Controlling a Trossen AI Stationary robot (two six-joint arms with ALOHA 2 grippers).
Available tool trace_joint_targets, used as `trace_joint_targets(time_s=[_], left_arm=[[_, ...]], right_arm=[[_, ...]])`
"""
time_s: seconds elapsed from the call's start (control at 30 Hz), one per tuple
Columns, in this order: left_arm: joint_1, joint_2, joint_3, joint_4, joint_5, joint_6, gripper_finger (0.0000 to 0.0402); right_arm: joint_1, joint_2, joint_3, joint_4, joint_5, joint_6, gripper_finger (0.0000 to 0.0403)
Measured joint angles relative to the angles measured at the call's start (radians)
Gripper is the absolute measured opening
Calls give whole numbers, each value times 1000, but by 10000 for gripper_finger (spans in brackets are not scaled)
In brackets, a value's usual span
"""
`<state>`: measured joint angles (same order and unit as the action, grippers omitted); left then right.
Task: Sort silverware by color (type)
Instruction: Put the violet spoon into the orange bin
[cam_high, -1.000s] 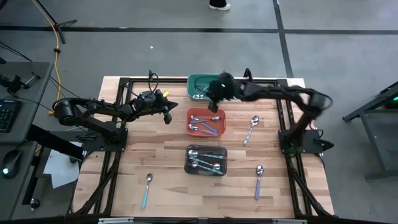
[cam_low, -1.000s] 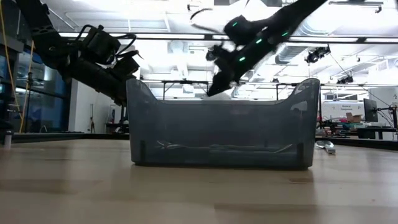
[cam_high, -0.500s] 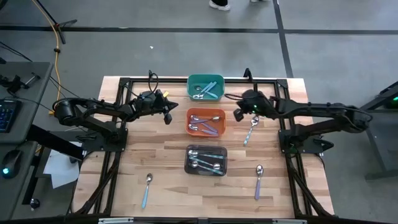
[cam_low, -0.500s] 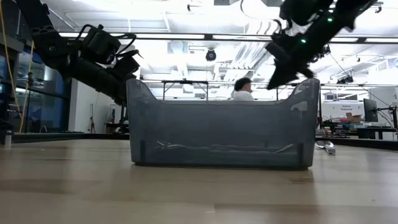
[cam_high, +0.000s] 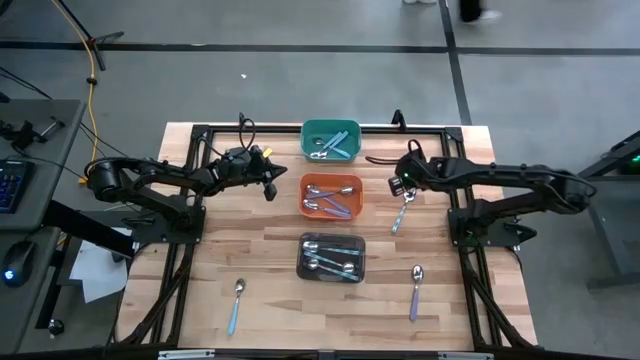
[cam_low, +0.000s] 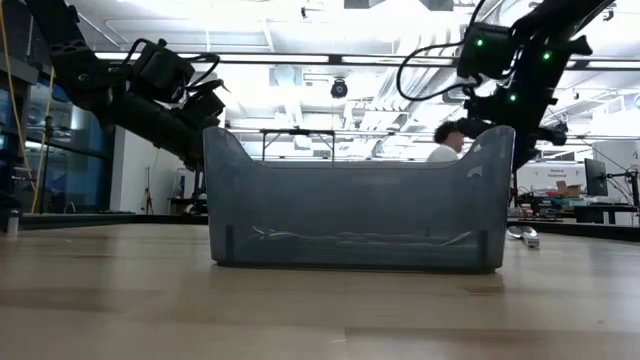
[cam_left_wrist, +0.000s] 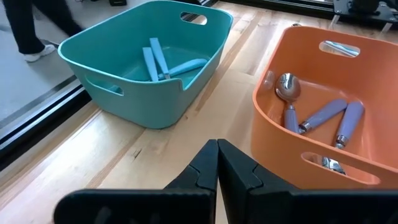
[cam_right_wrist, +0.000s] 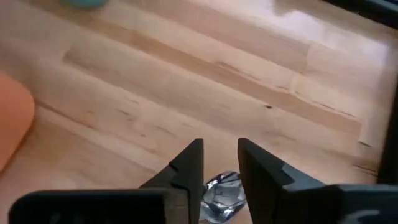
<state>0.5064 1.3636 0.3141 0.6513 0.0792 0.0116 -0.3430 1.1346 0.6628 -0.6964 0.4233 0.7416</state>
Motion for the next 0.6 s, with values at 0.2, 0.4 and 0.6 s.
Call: trace_joint_targets(time_s=[0.2, 0.4, 0.6], left_arm=[[0, 0, 0, -1, 0, 0, 0], [0, 0, 0, 0, 0, 8, 0], [0, 0, 0, 0, 0, 3, 0]], right_arm=[[-75, 51, 0, 36, -52, -124, 88], [-127, 55, -87, 255, -120, -265, 75], [-160, 55, -198, 497, -163, -365, 58]])
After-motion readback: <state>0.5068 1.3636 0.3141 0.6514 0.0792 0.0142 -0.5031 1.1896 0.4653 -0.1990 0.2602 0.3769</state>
